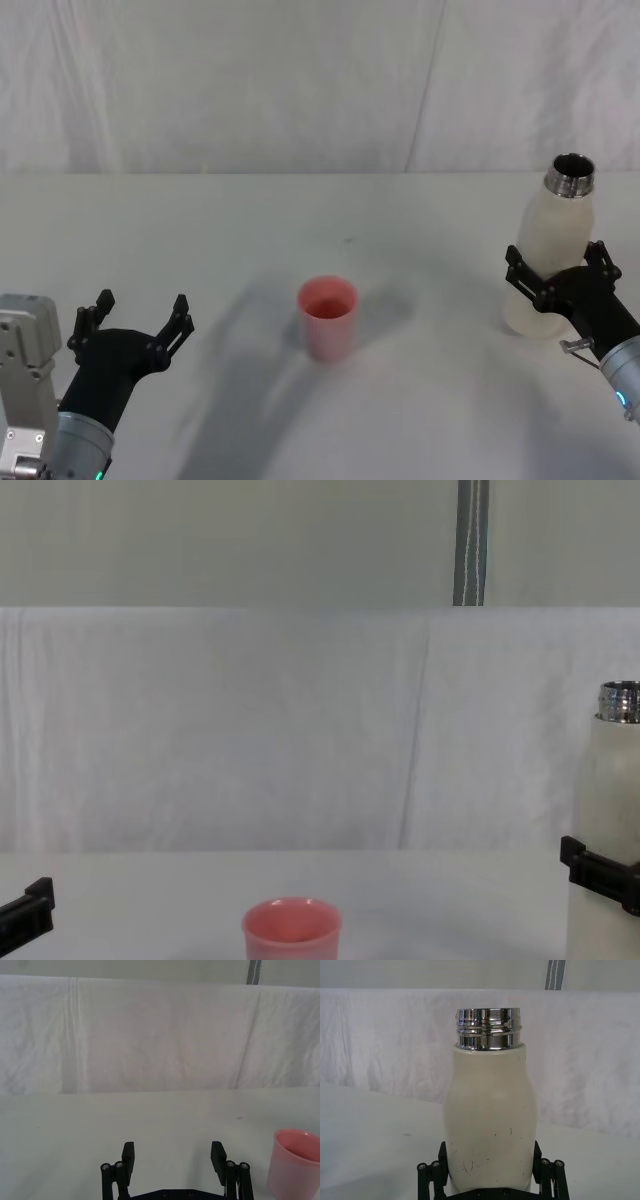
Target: Grasp the thermos with one hand and pour water into the cup lid.
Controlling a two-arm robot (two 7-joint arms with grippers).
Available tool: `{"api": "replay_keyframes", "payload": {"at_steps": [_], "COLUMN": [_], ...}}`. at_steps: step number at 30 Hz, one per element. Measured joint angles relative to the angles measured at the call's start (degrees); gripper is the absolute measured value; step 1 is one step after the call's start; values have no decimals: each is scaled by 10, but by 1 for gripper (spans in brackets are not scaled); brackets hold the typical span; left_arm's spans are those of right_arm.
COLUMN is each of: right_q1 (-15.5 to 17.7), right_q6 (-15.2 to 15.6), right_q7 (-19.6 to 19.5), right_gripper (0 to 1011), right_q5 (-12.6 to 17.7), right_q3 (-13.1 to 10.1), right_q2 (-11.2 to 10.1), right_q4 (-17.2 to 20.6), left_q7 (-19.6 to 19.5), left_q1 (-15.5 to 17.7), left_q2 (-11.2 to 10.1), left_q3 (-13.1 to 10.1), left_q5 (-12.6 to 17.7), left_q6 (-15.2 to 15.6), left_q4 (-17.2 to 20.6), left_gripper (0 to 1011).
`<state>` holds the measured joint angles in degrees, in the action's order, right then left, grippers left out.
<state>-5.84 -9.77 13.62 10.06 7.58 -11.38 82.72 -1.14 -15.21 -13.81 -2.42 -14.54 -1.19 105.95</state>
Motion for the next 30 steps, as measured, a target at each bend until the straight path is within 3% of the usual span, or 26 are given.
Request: {"api": "replay_keyframes", "payload": {"at_steps": [30], "right_q1": [-4], "right_q6": [-11], "right_q7": [5], "right_gripper": [950], "right_q5": [11], "right_q3": [2], "right_q2": [9], "right_q4": [-21], "left_q7": [0], "left_q1": [0], "left_q2": [0], "left_q3": [0], "left_q5": [0], "left_q6": [0], "left_q4": [0], "left_gripper": [1001]}}
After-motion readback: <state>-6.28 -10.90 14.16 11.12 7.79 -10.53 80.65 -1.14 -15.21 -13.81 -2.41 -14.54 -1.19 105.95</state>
